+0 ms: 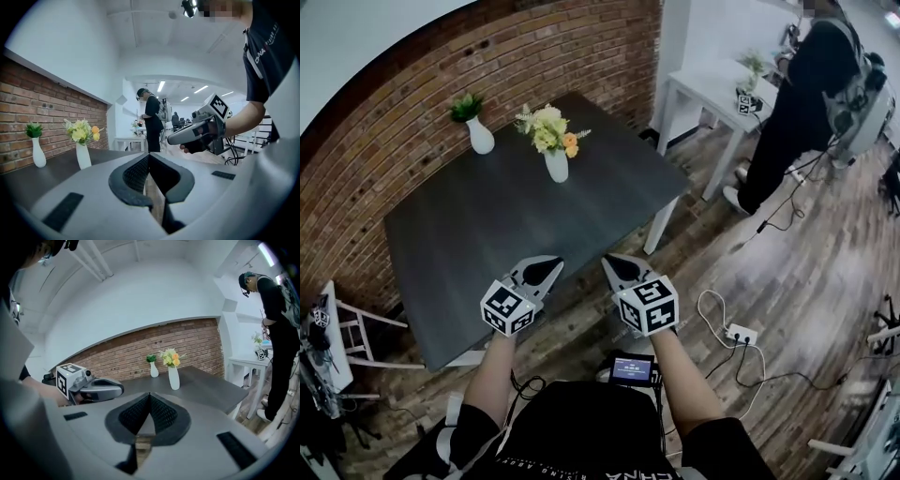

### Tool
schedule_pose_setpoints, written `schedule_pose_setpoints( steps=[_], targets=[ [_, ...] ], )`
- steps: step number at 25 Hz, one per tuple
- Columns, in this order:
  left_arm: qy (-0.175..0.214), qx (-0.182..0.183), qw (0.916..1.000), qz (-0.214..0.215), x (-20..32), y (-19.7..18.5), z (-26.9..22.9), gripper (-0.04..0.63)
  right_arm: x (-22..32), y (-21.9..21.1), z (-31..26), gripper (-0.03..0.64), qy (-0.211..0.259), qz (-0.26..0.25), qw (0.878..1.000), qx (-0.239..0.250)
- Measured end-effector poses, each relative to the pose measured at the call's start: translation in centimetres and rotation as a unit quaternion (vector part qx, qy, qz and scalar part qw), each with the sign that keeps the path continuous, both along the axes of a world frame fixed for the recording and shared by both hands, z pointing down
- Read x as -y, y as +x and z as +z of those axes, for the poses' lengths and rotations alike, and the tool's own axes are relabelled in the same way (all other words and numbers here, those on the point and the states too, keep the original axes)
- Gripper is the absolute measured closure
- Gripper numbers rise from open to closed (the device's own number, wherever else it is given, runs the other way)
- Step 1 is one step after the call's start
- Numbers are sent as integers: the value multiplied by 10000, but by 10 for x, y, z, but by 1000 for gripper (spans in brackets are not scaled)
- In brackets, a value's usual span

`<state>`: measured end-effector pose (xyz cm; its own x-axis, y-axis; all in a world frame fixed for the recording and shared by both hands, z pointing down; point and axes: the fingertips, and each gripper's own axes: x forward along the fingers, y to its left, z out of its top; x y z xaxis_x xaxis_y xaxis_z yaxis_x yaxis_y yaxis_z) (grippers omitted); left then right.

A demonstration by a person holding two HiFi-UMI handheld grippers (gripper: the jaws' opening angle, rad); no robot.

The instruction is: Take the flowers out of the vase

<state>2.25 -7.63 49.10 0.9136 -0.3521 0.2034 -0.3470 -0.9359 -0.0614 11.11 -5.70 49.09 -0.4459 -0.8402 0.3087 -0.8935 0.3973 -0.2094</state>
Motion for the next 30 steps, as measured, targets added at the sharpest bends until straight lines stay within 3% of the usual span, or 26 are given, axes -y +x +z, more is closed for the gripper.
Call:
schedule_pose_setpoints(
  steps=[5,14,23,30],
  targets=[
    [16,-53,9997,-252,41,17,-6,595,43,20,3,612,-70,-184,9996,205],
    [-223,-120,9983,-533,123,11,19,595,123,13,23,612,-282,-477,9983,150],
    [-132,-309,9988,-352,243,17,4,595,245,15,3,612,-195,-356,9992,-5],
    [-339,-373,9978,-435,297,4,16,595,290,10,15,612,-422,-282,9987,0]
  ],
)
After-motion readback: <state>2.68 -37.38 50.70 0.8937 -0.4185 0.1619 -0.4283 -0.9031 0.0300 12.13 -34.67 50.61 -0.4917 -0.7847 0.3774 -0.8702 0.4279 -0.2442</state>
